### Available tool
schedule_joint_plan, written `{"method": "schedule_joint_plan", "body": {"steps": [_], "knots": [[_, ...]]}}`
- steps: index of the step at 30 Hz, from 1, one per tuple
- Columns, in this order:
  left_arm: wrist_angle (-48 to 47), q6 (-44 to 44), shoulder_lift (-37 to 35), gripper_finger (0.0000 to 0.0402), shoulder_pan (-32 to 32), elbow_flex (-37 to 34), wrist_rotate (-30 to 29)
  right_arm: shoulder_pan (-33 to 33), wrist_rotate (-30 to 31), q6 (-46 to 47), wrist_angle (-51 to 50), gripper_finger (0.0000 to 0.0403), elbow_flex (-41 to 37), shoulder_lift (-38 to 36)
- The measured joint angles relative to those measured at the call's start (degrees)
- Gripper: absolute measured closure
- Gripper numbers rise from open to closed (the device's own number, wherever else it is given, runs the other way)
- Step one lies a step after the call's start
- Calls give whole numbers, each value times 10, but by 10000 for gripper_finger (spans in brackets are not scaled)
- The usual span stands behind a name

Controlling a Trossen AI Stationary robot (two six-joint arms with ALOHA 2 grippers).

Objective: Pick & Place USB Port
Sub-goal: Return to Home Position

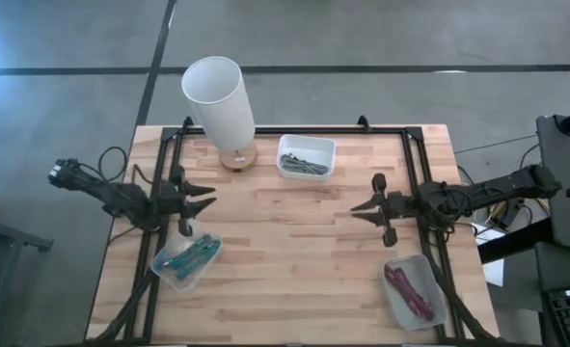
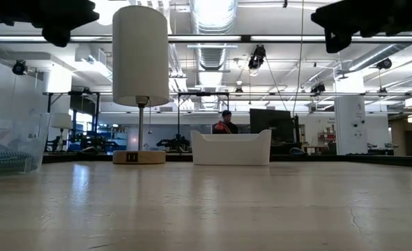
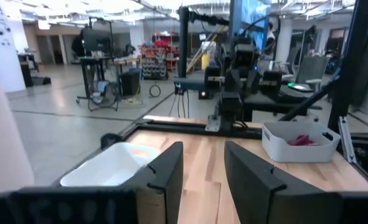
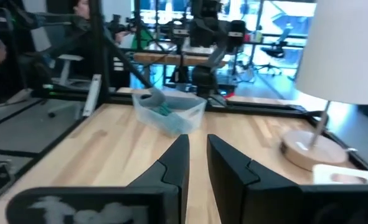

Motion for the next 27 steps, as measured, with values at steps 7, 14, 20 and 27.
{"method": "schedule_joint_plan", "body": {"steps": [7,14,20,27], "knots": [[11,18,-28,280,1,-28,0,-38,-1,7,-1,351,-48,-40],[123,24,-31,280,7,-121,64,-52,-2,7,10,351,-85,-61],[141,40,-48,280,24,-154,63,-54,-36,-11,7,351,-89,-77],[145,48,-73,280,46,-178,62,-72,-36,-27,8,351,-101,-110]]}}
